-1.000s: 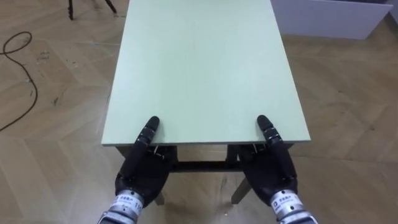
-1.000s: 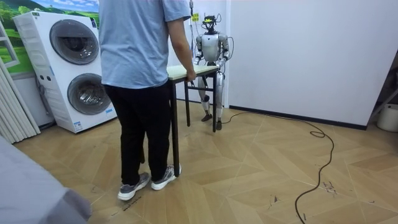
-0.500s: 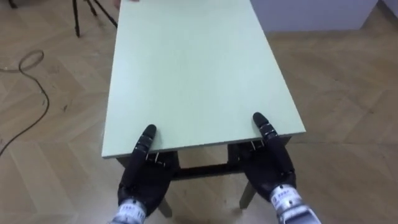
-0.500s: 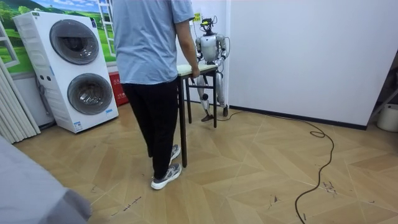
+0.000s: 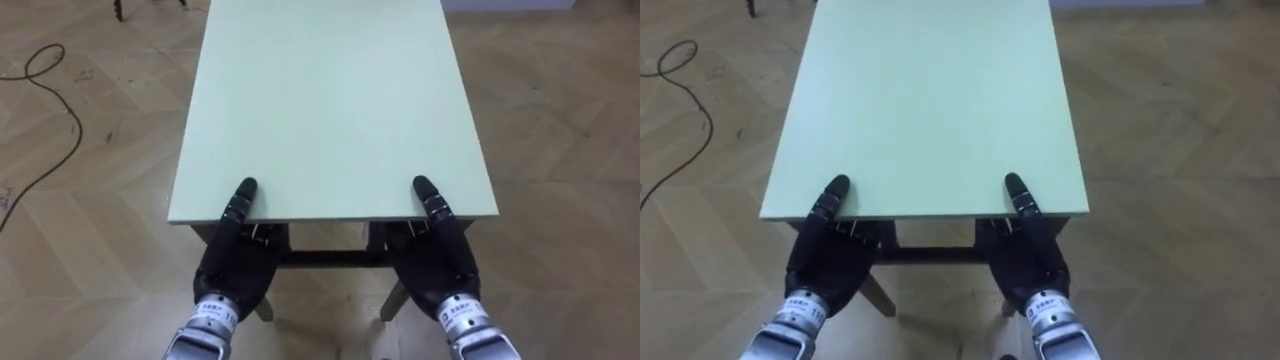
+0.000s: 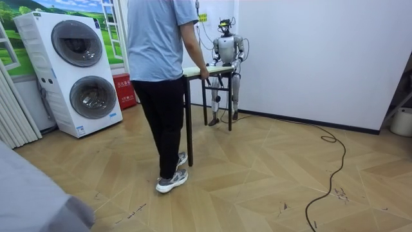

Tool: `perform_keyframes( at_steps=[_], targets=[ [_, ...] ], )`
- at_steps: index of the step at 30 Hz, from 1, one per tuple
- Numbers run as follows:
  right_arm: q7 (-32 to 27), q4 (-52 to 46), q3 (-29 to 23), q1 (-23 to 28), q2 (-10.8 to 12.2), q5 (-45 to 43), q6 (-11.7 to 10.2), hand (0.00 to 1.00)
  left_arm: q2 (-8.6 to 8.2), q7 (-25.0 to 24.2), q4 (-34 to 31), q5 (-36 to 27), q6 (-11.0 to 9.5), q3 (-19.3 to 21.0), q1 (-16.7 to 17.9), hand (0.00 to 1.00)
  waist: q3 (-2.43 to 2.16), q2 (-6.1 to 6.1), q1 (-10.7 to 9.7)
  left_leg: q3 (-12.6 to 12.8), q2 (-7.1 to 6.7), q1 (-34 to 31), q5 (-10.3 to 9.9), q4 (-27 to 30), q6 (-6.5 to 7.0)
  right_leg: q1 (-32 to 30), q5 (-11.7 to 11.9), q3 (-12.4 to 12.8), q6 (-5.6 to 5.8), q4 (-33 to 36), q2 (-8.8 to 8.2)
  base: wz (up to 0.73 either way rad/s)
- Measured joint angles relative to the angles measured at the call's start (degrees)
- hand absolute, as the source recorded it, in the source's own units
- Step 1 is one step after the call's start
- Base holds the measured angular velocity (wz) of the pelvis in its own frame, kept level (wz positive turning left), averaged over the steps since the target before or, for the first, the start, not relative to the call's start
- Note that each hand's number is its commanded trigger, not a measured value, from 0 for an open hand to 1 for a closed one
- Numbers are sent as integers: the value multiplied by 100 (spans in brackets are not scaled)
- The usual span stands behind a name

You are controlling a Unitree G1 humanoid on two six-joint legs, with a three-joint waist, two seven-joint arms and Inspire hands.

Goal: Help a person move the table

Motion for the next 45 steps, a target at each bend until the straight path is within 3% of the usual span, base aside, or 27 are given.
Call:
perform_keyframes(
  at_steps=[1, 2, 3, 4, 5, 7, 9, 11, 14, 15, 16, 17, 18, 19, 20, 21, 22, 24, 25, 26, 28, 30, 31, 33, 37, 42, 45],
  targets=[
    [5, 9, -38, 39, 9, -5, 69, 100, 0, 0, 65, 0, 13, -42, -46, 100, 10, -76, -7, 11, -90, -222, -23, 416, 24, 5, 125, 388, 139, -68, -121, 41],
    [95, -12, -190, 157, 56, 42, 87, 100, 23, 26, 142, 0, 36, -185, -177, 100, 39, -203, -44, 28, 1, -569, -181, 605, 299, -57, 286, 1050, 377, -133, -217, 89],
    [230, -64, -453, 277, 193, 161, 100, 100, 62, 133, 148, 21, 23, -404, -533, 100, -8, -258, -88, 71, 163, -942, -361, 648, 516, -243, 432, 1352, 598, -124, -298, 84],
    [239, -57, -529, 270, 209, 183, 125, 100, 64, 143, 144, 24, -26, -432, -595, 100, -29, -354, -77, 221, 94, -1050, -304, 741, 684, -344, 505, 1347, 670, -126, -293, 16],
    [169, -31, -541, 244, 274, 168, 211, 100, 86, 140, 144, -21, -156, -419, -567, 100, -49, -496, 39, 609, 95, -1117, -275, 923, 735, -342, 744, 1169, 641, -282, -287, -58],
    [91, -24, -501, 284, 260, 135, 353, 100, 132, 149, 152, -78, -146, -395, -421, 100, -45, -464, 217, 844, 98, -942, -238, 966, 803, -100, 876, 856, 610, -371, -267, -64],
    [67, -73, -540, 435, 249, 132, 366, 100, 143, 156, 162, -58, -20, -413, -370, 100, -24, -404, 102, 1283, 127, -805, -119, 849, 1012, -45, 183, 675, 635, 398, -400, 27],
    [114, -158, -586, 685, 255, 237, 367, 100, 130, 151, 159, 52, 77, -443, -343, 100, -29, -430, 59, 1859, 58, -523, -96, 458, 1051, -52, -855, 511, 555, 1841, -644, 48],
    [115, -416, -488, 951, 173, 231, 329, 100, 100, 75, -28, 85, 95, -424, -73, 100, -31, -471, 148, 2578, -40, -356, -95, 392, 1053, 53, -1573, 593, 475, 2947, -864, -1],
    [115, -456, -392, 1013, 111, 232, 320, 100, 104, -14, -87, 77, 97, -376, 99, 100, -22, -507, 164, 2742, -58, -227, -95, 430, 1053, 220, -1775, 581, 434, 3037, -864, -31],
    [114, -455, -309, 1019, 66, 232, 316, 100, 108, -72, -95, 61, 97, -340, 185, 100, -1, -546, 183, 2770, -64, -162, -95, 488, 1053, 295, -1823, 592, 433, 2916, -846, -57],
    [92, -412, -121, 1020, 32, 231, 293, 100, 175, -153, -111, 48, 94, -261, 368, 100, 84, -679, 258, 2565, 4, -362, -50, 1121, 1112, 497, -1804, 943, 469, 2605, -720, -59],
    [92, -386, -31, 1040, 21, 243, 292, 100, 192, -157, -130, 46, 91, -258, 438, 100, 93, -743, 331, 2152, -34, -635, -32, 1337, 1177, 561, -1795, 1211, 485, 2387, -632, -60],
    [110, -445, 6, 1036, -23, 259, 280, 100, 157, -148, -269, 58, 72, -267, 531, 100, -98, -631, 382, 1161, -160, -1273, 166, 783, 1158, 538, -1792, 1395, 604, 2029, -435, -20],
    [152, -513, 13, 1019, 45, 286, 213, 100, 226, -140, -424, 68, 35, -289, 460, 100, -62, -862, 372, 1377, -104, -1630, 194, 907, 1282, 453, -2109, 1383, 725, 2539, -623, 8],
    [152, -509, -3, 1038, 54, 287, 189, 100, 243, -133, -424, 68, 20, -296, 440, 100, -94, -979, 326, 1630, -104, -1648, 195, 982, 1306, 535, -2256, 1319, 762, 2815, -753, 33],
    [154, -509, -22, 1062, 41, 288, 172, 100, 233, -109, -419, 74, 21, -287, 427, 100, -80, -1072, 368, 1807, -92, -1656, 194, 1040, 1311, 821, -2378, 1196, 793, 3026, -869, -8],
    [156, -525, 28, 1034, -14, 279, 137, 100, 246, -150, -421, 71, 22, -277, 460, 100, -31, -986, 662, 1901, 18, -1646, 195, 1043, 1310, 1392, -2395, 1070, 825, 2491, -788, -59],
    [169, -527, 38, 982, -19, 239, 104, 100, 238, -173, -420, 64, 25, -262, 459, 100, -25, -906, 800, 1849, 72, -1708, 203, 1043, 1290, 1774, -2389, 1066, 832, 1872, -669, -62],
    [168, -525, 53, 882, -41, 213, 104, 100, 206, -219, -420, 58, 31, -225, 457, 100, -21, -860, 838, 1846, 120, -1826, 233, 1106, 1239, 2038, -2483, 1042, 840, 1196, -581, -49],
    [164, -496, 89, 756, -36, 194, 66, 100, 196, -259, -419, 63, 35, -178, 459, 100, -22, -804, 891, 1823, 197, -2017, 263, 1279, 1190, 2133, -2568, 885, 869, 700, -540, -23],
    [164, -448, 91, 669, -77, 185, 66, 100, 183, -279, -419, 69, 43, -126, 504, 100, -2, -747, 1006, 1606, 301, -2131, 318, 1392, 1095, 2073, -2571, 822, 867, 565, -429, -37],
    [160, -427, 95, 655, -79, 170, 74, 100, 199, -309, -418, 69, 49, -120, 566, 100, -9, -733, 1016, 1360, 285, -2181, 358, 1416, 1026, 2085, -2570, 737, 864, 525, -374, -12],
    [155, -392, 89, 657, -101, 157, 68, 100, 220, -304, -416, 67, 114, -113, 615, 100, -7, -728, 907, 1075, 272, -2251, 420, 1416, 928, 2100, -2596, 516, 812, 615, -306, 21],
    [155, -387, 101, 678, -215, 192, 70, 100, 233, -300, -418, 53, 167, -133, 702, 100, -8, -725, 786, 955, 298, -2278, 452, 1420, 880, 2086, -2625, 362, 760, 738, -266, 17],
    [150, -389, 74, 695, -288, 180, 79, 100, 187, -299, -421, 197, 150, -165, 722, 100, -7, -683, 598, 755, 297, -2479, 496, 1505, 899, 2068, -2640, 27, 732, 785, -222, 23],
    [148, -404, 70, 696, -281, 181, 82, 100, 210, -277, -466, 220, 139, -152, 723, 100, -6, -683, 541, 705, 265, -2579, 521, 1510, 947, 1946, -2662, -200, 703, 958, -303, 9]
  ],
)
